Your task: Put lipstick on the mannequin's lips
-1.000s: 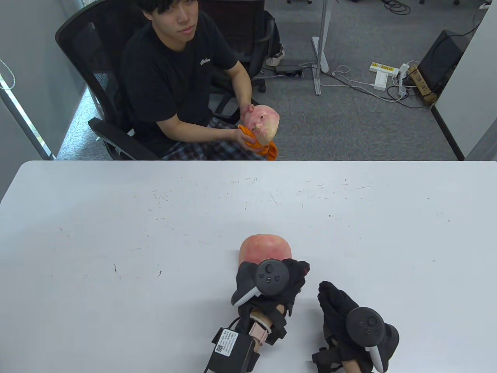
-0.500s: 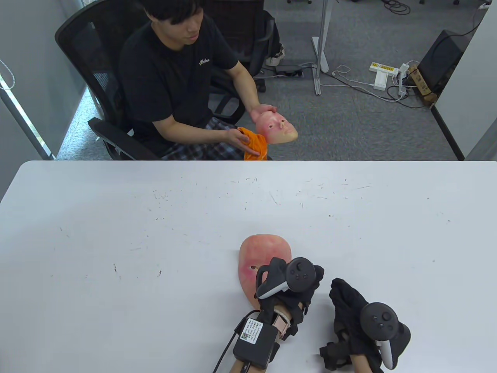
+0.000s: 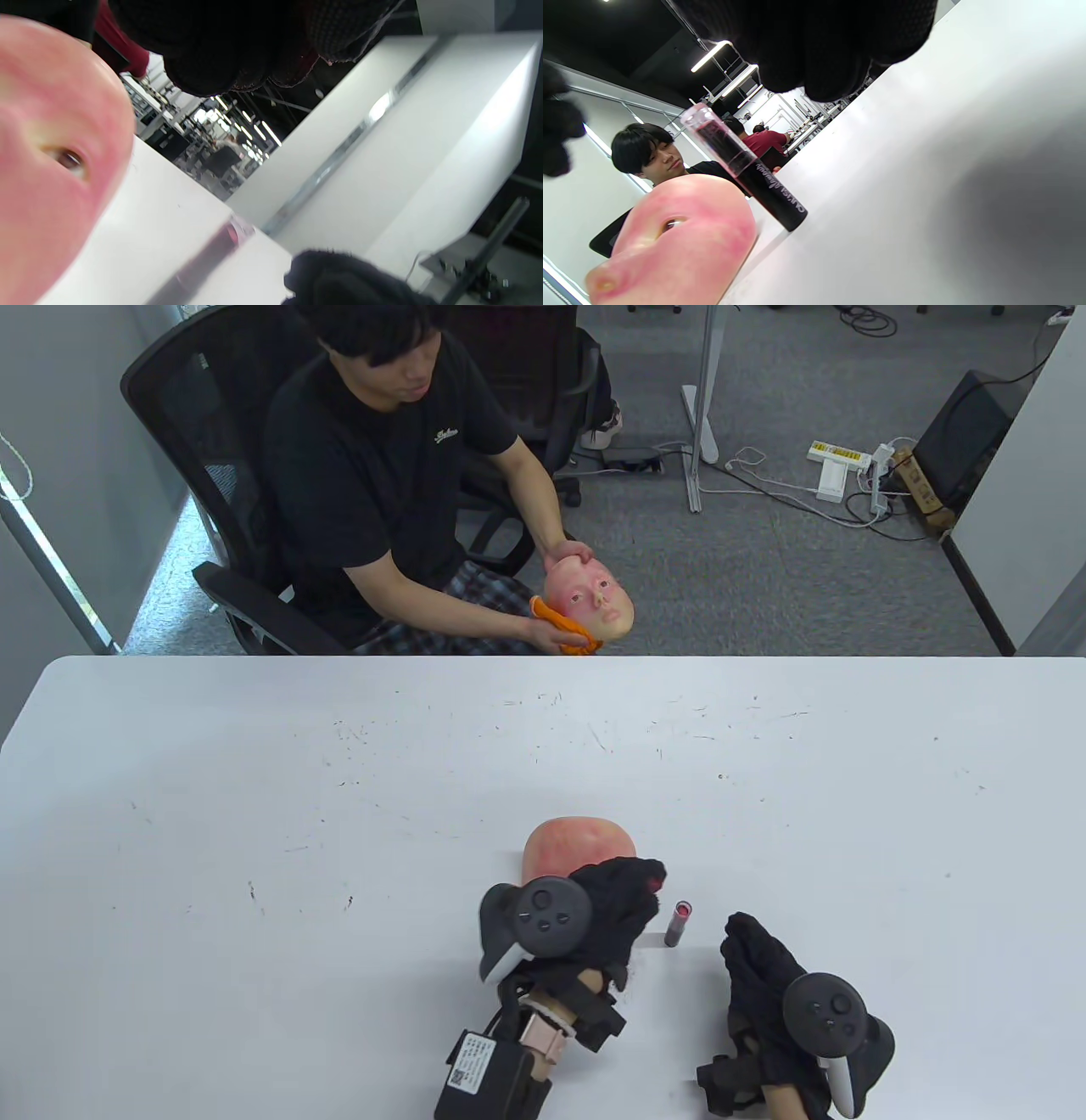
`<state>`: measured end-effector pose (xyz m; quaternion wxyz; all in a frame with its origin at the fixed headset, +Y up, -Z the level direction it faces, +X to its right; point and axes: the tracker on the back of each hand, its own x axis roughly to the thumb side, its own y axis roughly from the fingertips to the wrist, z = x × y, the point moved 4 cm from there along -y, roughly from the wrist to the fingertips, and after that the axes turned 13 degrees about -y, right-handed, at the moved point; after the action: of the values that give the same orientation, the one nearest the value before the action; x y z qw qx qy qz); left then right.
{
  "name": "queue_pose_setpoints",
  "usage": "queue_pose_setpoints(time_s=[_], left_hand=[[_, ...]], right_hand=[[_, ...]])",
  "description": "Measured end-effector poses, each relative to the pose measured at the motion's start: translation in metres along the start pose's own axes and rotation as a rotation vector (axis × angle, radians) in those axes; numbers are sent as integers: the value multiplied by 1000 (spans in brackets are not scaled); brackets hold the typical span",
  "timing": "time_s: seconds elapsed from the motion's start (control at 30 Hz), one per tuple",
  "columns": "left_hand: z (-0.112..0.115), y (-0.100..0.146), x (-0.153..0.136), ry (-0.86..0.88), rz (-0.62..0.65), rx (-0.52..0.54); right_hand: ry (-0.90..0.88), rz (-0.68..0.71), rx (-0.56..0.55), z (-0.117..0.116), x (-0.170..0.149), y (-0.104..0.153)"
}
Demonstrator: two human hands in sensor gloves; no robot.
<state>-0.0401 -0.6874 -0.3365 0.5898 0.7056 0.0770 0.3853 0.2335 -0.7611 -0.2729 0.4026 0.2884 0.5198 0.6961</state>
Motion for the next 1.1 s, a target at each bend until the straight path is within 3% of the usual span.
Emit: queue_pose_setpoints(time_s=[0.13, 0.27, 0.4, 0.7, 0.83, 0.93, 1.0, 1.1], left_hand=[[-27, 40, -56, 102, -125, 101], [-23, 63, -101, 244, -212, 166], [-18, 71, -112, 366, -227, 190], [-28, 77, -115, 280, -196, 236], [-40, 78, -108, 158, -139, 241], [-55, 80, -98, -108, -86, 225], [-58, 80, -94, -314, -82, 161], [-54, 79, -95, -422, -104, 90]], right_hand=[[-22, 32, 14, -4, 3, 2], [4, 52, 16, -8, 7, 4], [22, 75, 19, -9, 10, 6], [99, 110, -25, -7, 16, 9], [210, 181, -59, -6, 28, 13], [357, 241, -95, -6, 35, 15], [460, 259, -101, -7, 36, 13], [573, 255, -88, -10, 35, 10]])
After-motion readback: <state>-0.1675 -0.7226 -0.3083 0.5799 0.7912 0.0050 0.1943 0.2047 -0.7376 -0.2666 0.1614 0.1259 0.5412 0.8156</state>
